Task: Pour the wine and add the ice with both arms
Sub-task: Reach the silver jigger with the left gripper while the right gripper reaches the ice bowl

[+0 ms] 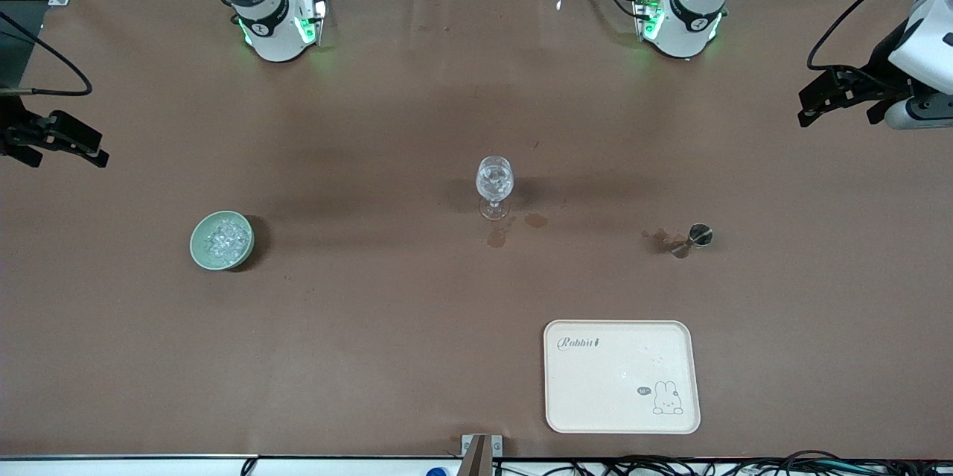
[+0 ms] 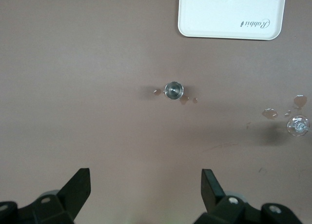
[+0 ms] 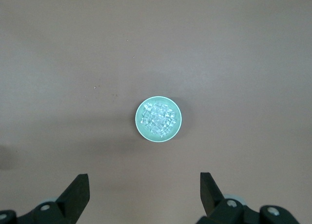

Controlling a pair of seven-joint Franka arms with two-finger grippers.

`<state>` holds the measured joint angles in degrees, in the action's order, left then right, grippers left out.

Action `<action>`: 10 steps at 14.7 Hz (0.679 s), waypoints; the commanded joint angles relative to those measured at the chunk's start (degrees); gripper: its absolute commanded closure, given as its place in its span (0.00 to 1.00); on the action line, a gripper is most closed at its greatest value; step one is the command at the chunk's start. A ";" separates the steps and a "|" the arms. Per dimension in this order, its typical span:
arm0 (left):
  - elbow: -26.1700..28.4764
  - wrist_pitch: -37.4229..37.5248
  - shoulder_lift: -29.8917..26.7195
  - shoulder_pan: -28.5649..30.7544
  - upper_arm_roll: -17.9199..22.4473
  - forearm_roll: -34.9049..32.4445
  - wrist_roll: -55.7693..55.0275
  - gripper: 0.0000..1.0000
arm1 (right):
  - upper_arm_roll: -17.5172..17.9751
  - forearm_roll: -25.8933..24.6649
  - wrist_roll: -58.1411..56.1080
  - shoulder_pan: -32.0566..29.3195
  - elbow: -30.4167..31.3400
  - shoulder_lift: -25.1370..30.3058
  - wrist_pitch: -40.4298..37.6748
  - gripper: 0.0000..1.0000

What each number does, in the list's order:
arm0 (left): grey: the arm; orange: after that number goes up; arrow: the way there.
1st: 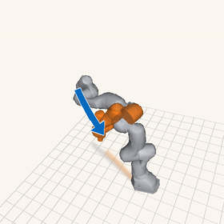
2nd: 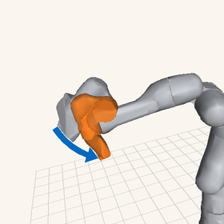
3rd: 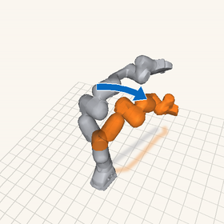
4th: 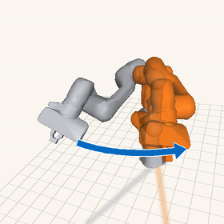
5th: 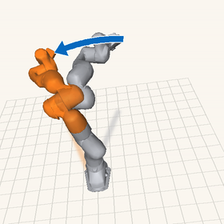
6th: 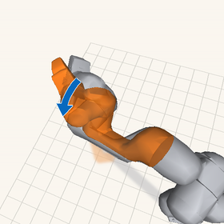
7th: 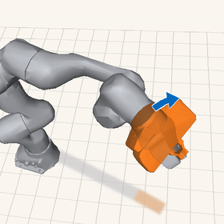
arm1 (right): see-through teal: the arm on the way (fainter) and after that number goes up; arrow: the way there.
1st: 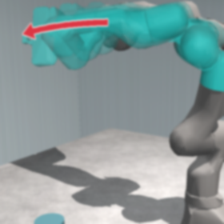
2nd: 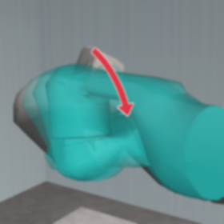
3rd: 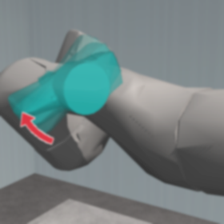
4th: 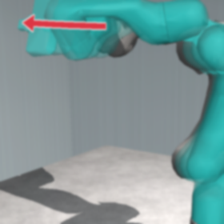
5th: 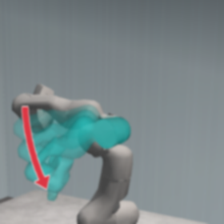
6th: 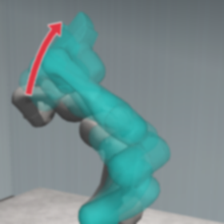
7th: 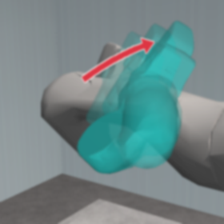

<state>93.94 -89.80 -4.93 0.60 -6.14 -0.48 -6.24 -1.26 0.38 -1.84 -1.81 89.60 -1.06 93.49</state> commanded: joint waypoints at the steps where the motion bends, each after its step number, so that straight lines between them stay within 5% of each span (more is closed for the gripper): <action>1: -1.48 1.38 0.36 0.11 -0.36 -2.32 -0.61 0.00 | 0.12 0.85 0.08 -0.21 -0.12 -0.09 0.03 0.00; 10: -6.40 0.59 8.35 2.20 1.13 -3.38 1.75 0.00 | 0.12 0.76 -0.18 -0.21 1.63 -2.63 4.42 0.00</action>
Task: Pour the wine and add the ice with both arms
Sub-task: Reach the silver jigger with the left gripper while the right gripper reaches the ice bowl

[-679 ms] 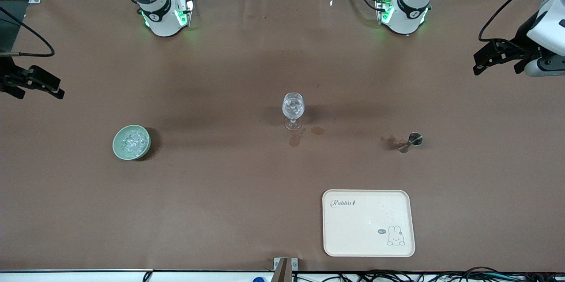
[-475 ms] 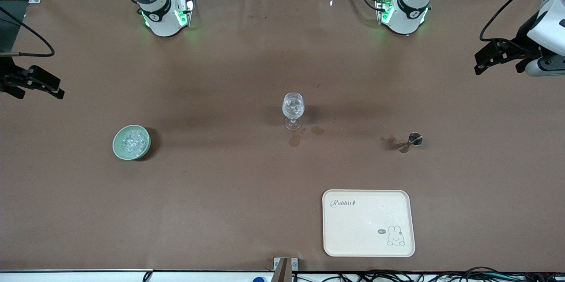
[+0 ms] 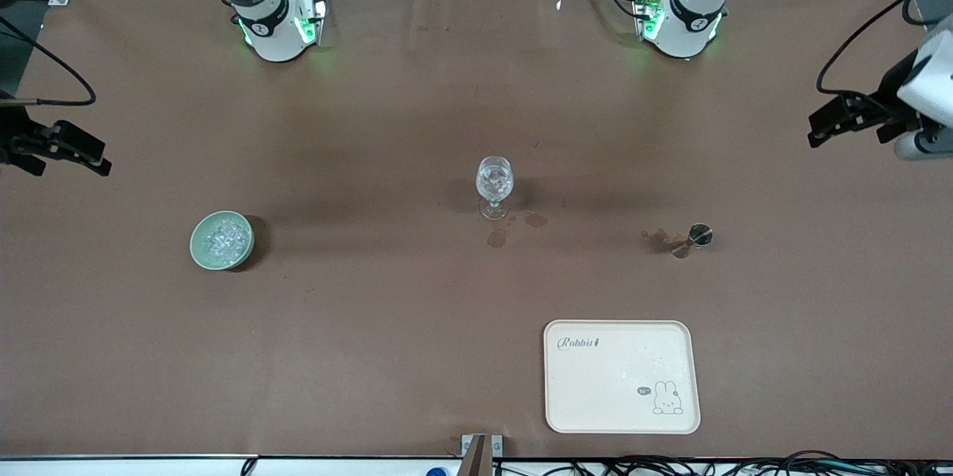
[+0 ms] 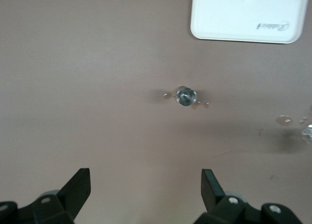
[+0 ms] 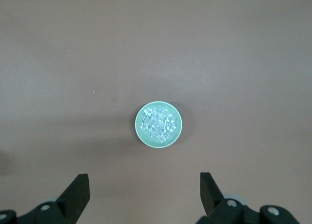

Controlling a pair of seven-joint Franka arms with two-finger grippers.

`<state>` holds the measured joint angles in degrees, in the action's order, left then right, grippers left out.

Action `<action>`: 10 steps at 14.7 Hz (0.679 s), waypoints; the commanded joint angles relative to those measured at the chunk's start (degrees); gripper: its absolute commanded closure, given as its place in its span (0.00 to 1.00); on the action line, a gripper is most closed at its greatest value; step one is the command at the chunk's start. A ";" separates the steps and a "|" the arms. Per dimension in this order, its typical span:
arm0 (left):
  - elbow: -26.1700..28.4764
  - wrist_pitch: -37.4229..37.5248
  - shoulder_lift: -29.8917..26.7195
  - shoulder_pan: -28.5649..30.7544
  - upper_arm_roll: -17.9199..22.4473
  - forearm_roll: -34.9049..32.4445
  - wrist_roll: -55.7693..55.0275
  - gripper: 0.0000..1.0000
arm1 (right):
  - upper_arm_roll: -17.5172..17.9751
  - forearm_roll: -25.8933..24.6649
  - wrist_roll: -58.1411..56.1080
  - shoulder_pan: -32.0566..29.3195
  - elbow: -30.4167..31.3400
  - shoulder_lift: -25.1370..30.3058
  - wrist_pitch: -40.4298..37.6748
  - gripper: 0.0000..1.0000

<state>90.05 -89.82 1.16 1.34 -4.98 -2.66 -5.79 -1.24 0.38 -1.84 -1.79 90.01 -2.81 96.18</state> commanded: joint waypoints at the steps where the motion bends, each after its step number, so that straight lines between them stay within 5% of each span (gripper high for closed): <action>1: -2.86 0.61 3.92 2.95 -0.12 -0.60 1.22 0.00 | 0.10 0.76 -0.18 -0.32 2.18 -1.31 3.12 0.00; 7: -2.17 -1.22 12.97 6.20 -0.12 3.52 -4.30 0.00 | 0.01 0.23 -0.18 -1.02 12.46 -4.47 15.43 0.00; 10: -2.16 -1.58 17.98 6.48 -0.12 6.52 -17.88 0.05 | 0.01 0.14 -0.18 -1.46 15.62 -7.64 19.90 0.01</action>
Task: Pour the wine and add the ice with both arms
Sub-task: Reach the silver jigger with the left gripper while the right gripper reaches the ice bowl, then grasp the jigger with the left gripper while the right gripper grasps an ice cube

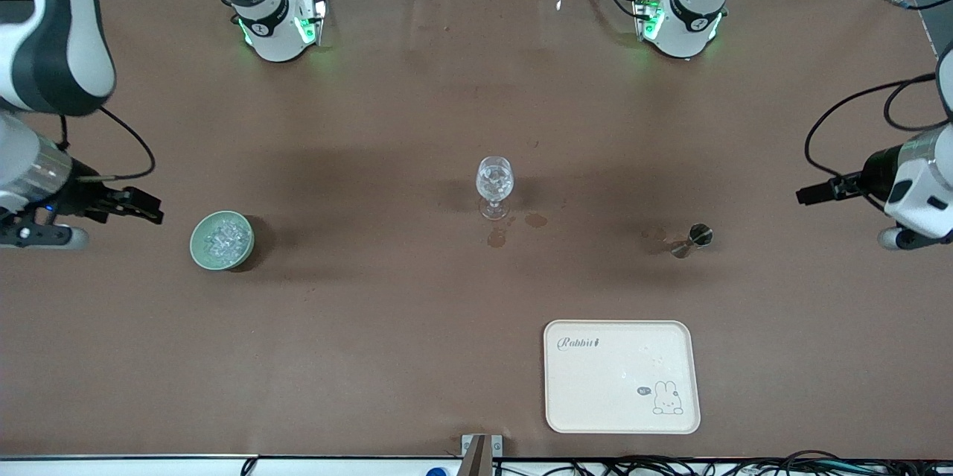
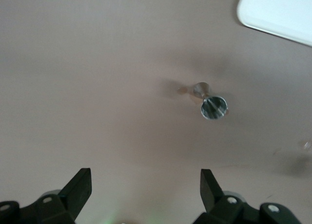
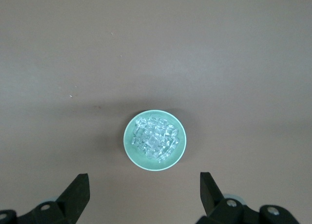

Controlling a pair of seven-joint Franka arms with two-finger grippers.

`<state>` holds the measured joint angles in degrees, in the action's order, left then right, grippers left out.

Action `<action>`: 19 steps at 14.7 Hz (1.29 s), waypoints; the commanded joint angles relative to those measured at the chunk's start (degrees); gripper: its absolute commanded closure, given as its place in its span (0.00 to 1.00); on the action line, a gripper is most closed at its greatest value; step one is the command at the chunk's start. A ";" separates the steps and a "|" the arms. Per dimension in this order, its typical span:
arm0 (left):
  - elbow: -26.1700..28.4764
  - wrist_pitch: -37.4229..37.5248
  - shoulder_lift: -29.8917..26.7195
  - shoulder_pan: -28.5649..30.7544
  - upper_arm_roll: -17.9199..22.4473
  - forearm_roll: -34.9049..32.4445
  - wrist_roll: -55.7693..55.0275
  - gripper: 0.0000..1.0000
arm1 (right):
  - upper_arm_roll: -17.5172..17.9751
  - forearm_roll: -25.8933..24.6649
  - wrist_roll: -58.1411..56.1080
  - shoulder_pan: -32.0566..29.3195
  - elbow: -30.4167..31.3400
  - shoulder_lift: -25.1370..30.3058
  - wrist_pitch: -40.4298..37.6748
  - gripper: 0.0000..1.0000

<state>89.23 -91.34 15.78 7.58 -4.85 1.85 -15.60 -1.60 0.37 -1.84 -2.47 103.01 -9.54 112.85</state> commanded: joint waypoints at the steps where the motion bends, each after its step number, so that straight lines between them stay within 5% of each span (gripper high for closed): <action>1: -1.34 -0.67 5.03 0.24 -0.25 4.02 -12.31 0.06 | 0.28 0.16 -0.18 -0.78 4.55 -1.53 5.95 0.01; 5: -0.90 -5.32 12.06 1.81 -0.25 11.50 -19.90 0.07 | 0.28 0.07 -0.18 -0.61 12.64 -3.81 17.56 0.02; 8: -0.46 -6.83 16.54 5.23 -0.25 19.92 -19.91 0.07 | 0.37 0.07 -0.18 -1.05 15.37 -5.84 19.07 0.05; 14: -0.46 -7.09 24.98 8.32 -0.25 33.20 -19.91 0.11 | 0.37 -0.01 -0.27 -0.08 16.79 -9.17 22.05 0.21; 19: 0.33 -6.92 29.38 9.29 -0.25 41.82 -20.09 0.14 | 0.28 -0.10 -0.36 0.27 16.79 -12.25 26.18 0.24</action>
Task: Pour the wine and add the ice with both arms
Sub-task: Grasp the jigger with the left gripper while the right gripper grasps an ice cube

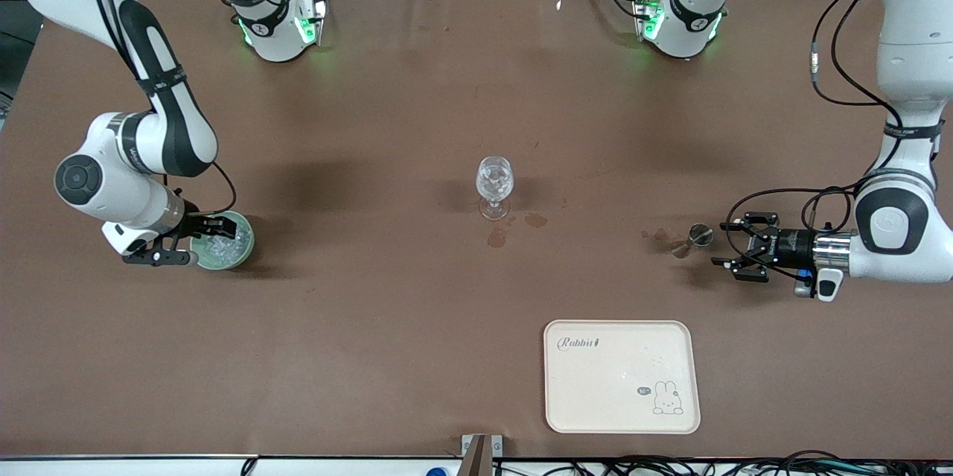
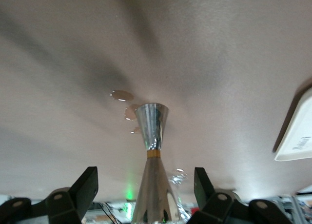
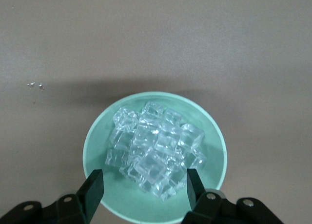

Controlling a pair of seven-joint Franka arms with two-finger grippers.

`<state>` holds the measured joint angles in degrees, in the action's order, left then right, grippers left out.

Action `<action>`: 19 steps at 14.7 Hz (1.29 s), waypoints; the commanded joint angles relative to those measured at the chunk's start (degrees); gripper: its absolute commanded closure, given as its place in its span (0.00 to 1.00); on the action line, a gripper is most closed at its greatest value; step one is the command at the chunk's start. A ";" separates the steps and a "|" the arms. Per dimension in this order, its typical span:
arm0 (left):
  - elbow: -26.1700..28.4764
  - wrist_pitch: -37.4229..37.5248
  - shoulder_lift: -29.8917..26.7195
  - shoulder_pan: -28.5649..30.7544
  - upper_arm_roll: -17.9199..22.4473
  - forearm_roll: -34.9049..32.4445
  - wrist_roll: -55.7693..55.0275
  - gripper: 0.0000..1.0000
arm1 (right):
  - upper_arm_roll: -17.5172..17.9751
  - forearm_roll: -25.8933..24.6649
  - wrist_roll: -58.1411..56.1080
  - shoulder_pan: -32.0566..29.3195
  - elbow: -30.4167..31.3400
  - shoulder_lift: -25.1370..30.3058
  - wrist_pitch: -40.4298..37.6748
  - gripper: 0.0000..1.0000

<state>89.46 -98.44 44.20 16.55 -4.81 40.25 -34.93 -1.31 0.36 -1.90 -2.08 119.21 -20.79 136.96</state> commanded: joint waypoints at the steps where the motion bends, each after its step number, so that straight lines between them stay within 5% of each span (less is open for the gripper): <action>1: 0.28 0.18 1.41 0.33 -0.29 4.99 -0.84 0.14 | 0.00 -0.10 -0.47 -0.29 0.59 -1.26 2.17 0.24; 9: 3.09 1.84 3.78 0.42 -0.38 10.81 -1.10 0.25 | 0.00 -0.10 -1.44 -0.47 0.85 -1.44 1.91 0.35; 19: 2.65 2.73 5.01 0.33 -0.47 10.90 -0.49 0.59 | 0.00 -0.18 -2.22 -0.91 0.32 -2.49 2.53 0.45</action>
<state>92.37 -96.41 48.73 16.60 -5.07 49.98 -35.58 -1.58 0.33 -2.81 -2.29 119.21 -23.02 138.73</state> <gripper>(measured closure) 0.551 0.401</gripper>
